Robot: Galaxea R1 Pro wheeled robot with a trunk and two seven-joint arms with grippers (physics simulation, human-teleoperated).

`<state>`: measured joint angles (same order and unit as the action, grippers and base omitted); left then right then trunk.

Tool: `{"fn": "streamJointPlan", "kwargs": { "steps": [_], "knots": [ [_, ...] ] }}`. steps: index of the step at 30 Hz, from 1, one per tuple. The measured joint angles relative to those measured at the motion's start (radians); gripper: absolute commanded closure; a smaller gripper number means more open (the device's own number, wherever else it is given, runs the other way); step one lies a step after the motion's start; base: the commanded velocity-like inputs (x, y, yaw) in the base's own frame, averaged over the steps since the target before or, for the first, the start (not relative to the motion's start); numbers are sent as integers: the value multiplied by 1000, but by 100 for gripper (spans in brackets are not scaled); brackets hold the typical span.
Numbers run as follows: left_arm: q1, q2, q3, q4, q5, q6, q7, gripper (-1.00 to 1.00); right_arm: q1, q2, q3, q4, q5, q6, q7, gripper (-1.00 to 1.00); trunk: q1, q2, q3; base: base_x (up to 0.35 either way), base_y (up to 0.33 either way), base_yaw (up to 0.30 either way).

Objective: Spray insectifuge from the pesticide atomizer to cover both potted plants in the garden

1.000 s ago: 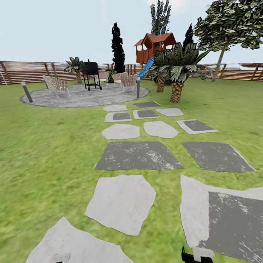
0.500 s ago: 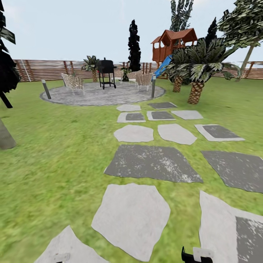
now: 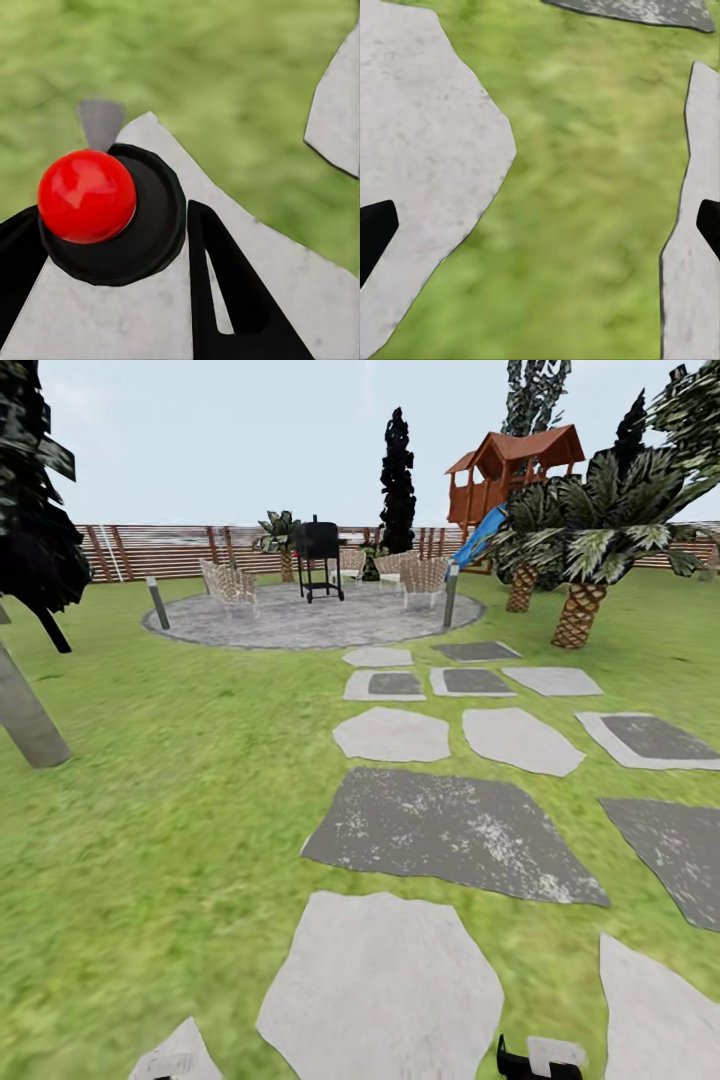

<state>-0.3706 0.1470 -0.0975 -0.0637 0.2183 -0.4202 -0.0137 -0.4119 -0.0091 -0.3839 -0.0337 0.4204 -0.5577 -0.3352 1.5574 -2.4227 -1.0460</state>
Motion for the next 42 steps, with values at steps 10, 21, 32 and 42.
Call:
{"fn": "streamJointPlan", "kwargs": {
  "steps": [10,21,32,42],
  "knots": [
    [0,0,0,0,0,0,0,100,0,0,0,0,0,0,0,-100,0,0,0,340,0,1],
    [0,0,0,0,0,0,0,100,0,0,0,0,0,0,0,-100,0,0,0,339,0,161],
    [0,0,0,0,0,0,0,100,0,0,0,0,0,0,0,-100,0,0,0,339,0,274],
    [0,-1,0,0,-1,0,0,100,0,-1,0,0,1,0,0,-100,0,0,0,339,0,107]
  ]
}}
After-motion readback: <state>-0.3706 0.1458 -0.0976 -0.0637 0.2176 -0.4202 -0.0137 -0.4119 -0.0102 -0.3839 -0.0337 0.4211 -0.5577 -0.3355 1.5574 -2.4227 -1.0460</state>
